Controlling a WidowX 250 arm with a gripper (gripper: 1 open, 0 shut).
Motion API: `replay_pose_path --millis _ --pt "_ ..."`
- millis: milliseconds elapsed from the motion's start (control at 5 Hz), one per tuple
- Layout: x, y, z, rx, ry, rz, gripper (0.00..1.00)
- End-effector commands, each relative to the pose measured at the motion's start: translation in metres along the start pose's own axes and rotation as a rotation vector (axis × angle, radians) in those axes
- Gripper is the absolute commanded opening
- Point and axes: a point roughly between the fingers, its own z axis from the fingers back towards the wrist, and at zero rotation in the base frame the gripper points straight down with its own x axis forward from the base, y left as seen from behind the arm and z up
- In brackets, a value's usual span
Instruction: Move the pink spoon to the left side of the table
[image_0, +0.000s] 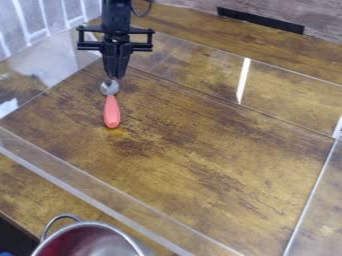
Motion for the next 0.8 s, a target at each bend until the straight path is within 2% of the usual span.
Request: replay_pose_path --millis 0,200,600 --pt "-0.004 -0.001 -0.001 -0.018 -0.02 -0.011 0.0" --pt "-0.012 -0.003 -0.019 -0.015 -0.008 -0.05 0.0" --pt "0.003 0.031 -0.004 0.007 -0.049 -0.444 0.0"
